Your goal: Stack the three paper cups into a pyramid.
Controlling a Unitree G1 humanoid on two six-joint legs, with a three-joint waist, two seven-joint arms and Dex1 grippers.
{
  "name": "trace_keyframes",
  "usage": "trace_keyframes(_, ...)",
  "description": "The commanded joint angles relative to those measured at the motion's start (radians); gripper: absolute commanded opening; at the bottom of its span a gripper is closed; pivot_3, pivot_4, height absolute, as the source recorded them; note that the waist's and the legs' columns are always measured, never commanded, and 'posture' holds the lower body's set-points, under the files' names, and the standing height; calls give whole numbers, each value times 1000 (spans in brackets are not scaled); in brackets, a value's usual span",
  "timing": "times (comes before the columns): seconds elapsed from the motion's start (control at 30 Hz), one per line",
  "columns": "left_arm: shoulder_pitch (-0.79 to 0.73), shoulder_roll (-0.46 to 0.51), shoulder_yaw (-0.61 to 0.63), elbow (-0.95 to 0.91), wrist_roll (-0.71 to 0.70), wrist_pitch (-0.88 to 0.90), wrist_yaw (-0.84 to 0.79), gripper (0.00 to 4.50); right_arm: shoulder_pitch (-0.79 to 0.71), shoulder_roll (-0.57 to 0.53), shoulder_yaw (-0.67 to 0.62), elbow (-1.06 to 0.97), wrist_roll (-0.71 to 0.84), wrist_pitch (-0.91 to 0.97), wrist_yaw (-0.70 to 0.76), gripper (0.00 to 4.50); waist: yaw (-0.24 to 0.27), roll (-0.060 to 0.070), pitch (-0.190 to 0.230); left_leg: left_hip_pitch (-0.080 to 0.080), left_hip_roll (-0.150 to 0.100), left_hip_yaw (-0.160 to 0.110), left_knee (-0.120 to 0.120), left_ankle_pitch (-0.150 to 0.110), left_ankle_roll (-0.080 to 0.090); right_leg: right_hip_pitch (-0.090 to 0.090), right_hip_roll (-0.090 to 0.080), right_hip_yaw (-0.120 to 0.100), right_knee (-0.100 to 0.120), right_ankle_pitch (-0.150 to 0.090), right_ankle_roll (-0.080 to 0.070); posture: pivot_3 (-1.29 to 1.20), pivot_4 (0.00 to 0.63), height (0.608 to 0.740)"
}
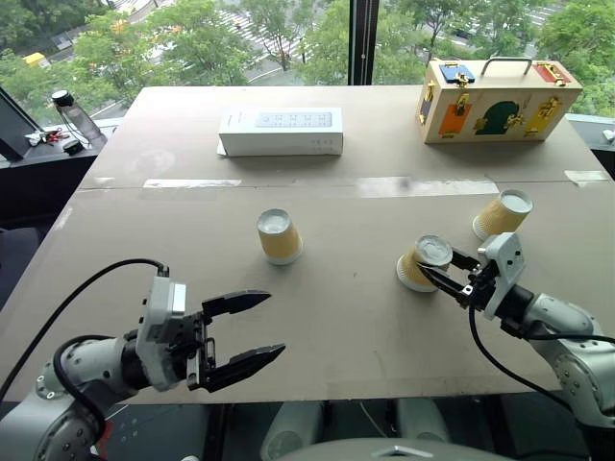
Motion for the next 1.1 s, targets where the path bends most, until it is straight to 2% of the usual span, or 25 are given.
trace_keyframes(0.03, 21, -21, 25, -34, 0, -28, 26, 4500, -99, 19, 33, -21, 7, -5, 5, 1938, -6, 0, 0, 0, 0, 0, 0, 0, 0, 0, 0, 0, 0, 0, 0, 0, 150, 740)
trace_keyframes(0.37, 88, -59, 61, -57, 0, -55, 74, 4500, -338, 65, 184, 85, -66, 38, 11, 1938, -1, 0, 0, 0, 0, 0, 0, 0, 0, -1, 1, 0, 0, 1, -1, 0, 150, 740)
trace_keyframes(0.6, 136, -93, 100, -43, 4, -80, 90, 4500, -524, 143, 273, 209, -139, 95, -22, 1938, -8, 0, 0, 0, 1, 0, 0, 0, 0, -1, 1, 1, 0, 2, -3, 0, 150, 740)
trace_keyframes(0.83, 171, -137, 172, -6, -5, -118, 87, 4500, -587, 198, 332, 272, -198, 110, -21, 1938, -11, 0, 0, -1, 1, 0, 0, 0, -1, -2, 2, 0, 0, 2, -3, 0, 150, 740)
trace_keyframes(1.1, 227, -158, 240, -5, -10, -147, 56, 4500, -610, 209, 332, 325, -231, 131, -16, 1938, -26, 0, 0, -1, 1, 0, 0, 0, -1, -2, 2, 0, 0, 2, -3, 0, 150, 740)
